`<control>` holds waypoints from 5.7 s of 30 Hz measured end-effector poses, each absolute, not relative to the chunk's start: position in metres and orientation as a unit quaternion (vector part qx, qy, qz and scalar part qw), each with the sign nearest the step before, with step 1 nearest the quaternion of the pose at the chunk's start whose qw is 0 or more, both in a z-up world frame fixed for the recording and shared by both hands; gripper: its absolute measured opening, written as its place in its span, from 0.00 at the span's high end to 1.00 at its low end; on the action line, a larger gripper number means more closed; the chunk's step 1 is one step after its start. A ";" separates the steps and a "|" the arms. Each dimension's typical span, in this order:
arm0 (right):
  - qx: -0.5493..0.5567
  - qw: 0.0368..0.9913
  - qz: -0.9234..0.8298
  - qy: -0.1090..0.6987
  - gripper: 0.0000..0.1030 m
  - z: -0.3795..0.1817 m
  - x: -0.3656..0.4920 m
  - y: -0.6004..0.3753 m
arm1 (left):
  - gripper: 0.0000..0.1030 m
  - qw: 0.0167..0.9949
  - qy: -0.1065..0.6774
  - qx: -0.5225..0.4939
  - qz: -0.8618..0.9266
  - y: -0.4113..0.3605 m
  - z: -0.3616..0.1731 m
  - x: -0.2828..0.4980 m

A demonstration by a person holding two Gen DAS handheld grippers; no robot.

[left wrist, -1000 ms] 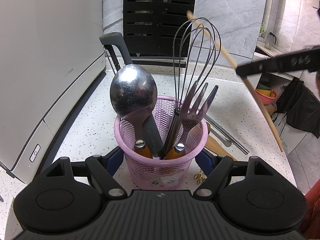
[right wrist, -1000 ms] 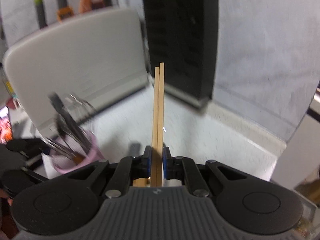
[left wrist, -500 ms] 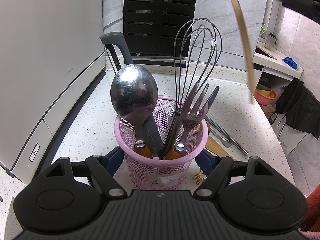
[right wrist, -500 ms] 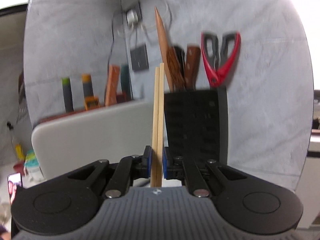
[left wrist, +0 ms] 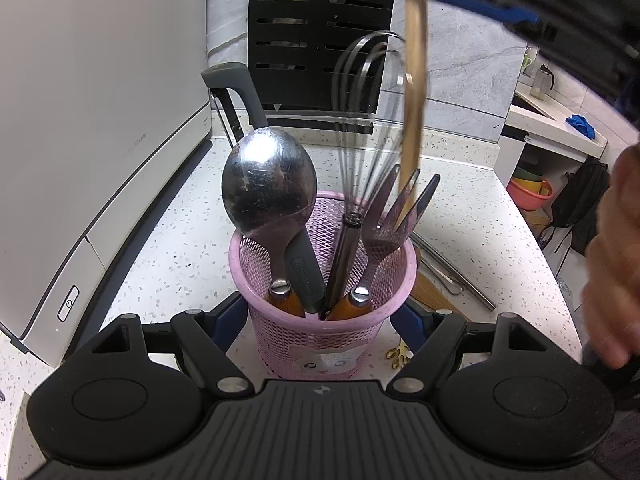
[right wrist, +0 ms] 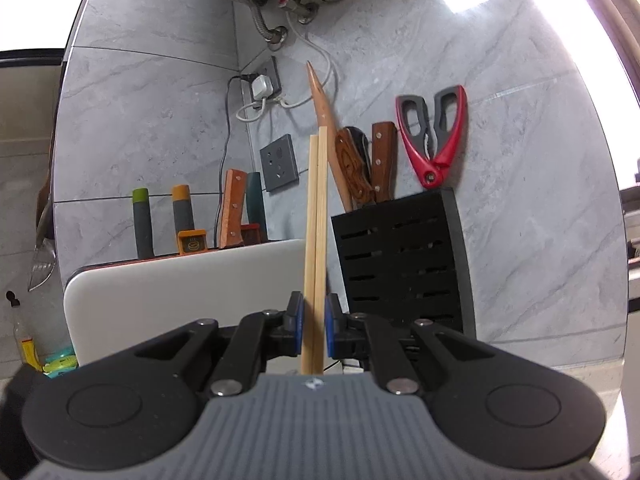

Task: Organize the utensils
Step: 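Lift the wooden chopsticks with the right gripper over the pink cup, then lower the chopsticks into the pink cup and open the right gripper, then move the right gripper to the bent steel straw and grasp it, then lift the steel straw with the right gripper over the pink cup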

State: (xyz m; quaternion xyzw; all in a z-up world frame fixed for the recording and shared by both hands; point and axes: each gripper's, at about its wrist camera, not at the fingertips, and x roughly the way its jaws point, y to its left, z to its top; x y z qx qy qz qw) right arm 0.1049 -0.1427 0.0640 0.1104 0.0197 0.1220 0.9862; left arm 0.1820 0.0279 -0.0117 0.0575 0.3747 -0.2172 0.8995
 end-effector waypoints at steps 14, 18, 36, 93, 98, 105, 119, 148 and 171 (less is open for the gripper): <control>0.087 0.980 0.169 0.053 0.92 0.041 0.107 -0.142 | 0.12 0.899 0.375 0.057 -0.218 0.029 -0.011 0.182; 0.044 0.977 0.197 0.069 0.92 0.040 0.104 -0.143 | 0.12 0.899 0.375 0.057 -0.218 0.028 -0.011 0.181; 0.056 0.950 0.252 0.177 0.92 0.027 0.109 -0.163 | 0.12 0.899 0.375 0.057 -0.218 0.028 -0.010 0.182; -0.028 0.862 0.091 0.498 0.89 -0.029 0.250 -0.184 | 0.12 0.900 0.369 0.060 -0.226 0.029 -0.012 0.184; -0.055 0.858 0.084 0.503 0.89 -0.033 0.252 -0.178 | 0.12 0.899 0.369 0.060 -0.226 0.029 -0.012 0.184; -0.061 0.859 0.082 0.502 0.96 -0.033 0.253 -0.179 | 0.12 0.899 0.370 0.060 -0.226 0.029 -0.011 0.184; -0.018 0.880 0.086 0.467 0.97 -0.010 0.237 -0.198 | 0.12 0.899 0.369 0.060 -0.226 0.029 -0.012 0.184; 0.013 0.952 0.137 0.272 0.98 0.098 0.171 -0.193 | 0.12 0.900 0.368 0.060 -0.227 0.029 -0.012 0.185; 0.013 0.955 0.226 0.193 0.98 0.118 0.133 -0.150 | 0.12 0.900 0.369 0.060 -0.226 0.029 -0.012 0.185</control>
